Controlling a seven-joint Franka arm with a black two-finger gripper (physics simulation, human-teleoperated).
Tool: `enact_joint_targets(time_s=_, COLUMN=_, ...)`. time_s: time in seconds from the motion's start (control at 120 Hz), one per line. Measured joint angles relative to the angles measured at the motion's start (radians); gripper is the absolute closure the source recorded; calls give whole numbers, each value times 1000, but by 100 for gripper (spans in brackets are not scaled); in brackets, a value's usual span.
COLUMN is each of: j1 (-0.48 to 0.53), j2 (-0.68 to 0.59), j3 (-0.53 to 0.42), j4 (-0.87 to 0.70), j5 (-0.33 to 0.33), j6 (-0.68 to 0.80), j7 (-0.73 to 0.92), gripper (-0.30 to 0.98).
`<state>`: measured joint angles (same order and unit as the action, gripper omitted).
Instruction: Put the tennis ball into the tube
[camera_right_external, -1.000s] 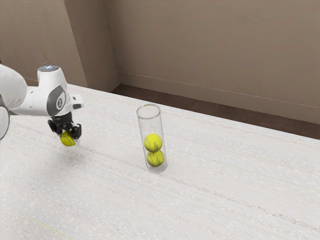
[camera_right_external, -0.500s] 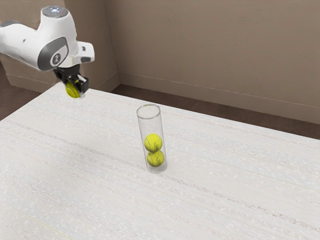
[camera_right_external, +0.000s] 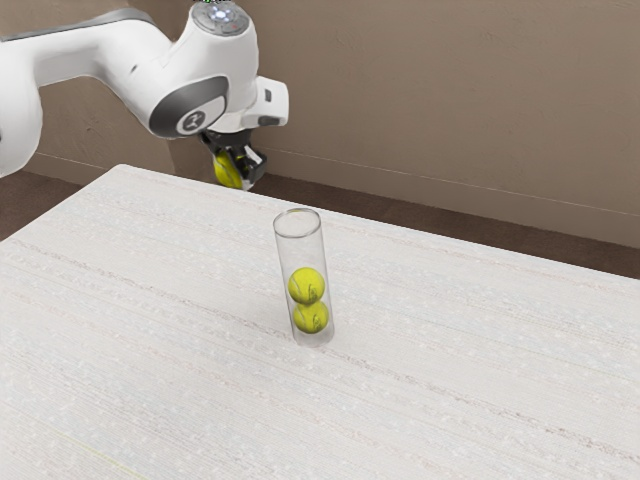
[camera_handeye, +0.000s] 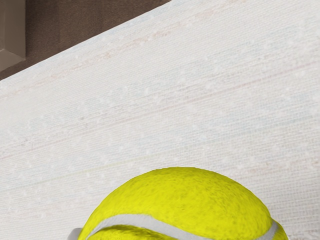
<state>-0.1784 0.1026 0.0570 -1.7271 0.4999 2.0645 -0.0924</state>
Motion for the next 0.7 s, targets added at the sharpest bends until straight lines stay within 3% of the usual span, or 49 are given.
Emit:
enact_joint_targets(time_s=0.358, j1=-9, j2=13, j3=-151, j4=46, j5=90, j6=-13, j7=-96, gripper=49)
enact_joint_targets(time_s=0.7, j1=34, j2=88, j3=-160, j4=41, j5=36, j6=-17, j7=-155, gripper=49)
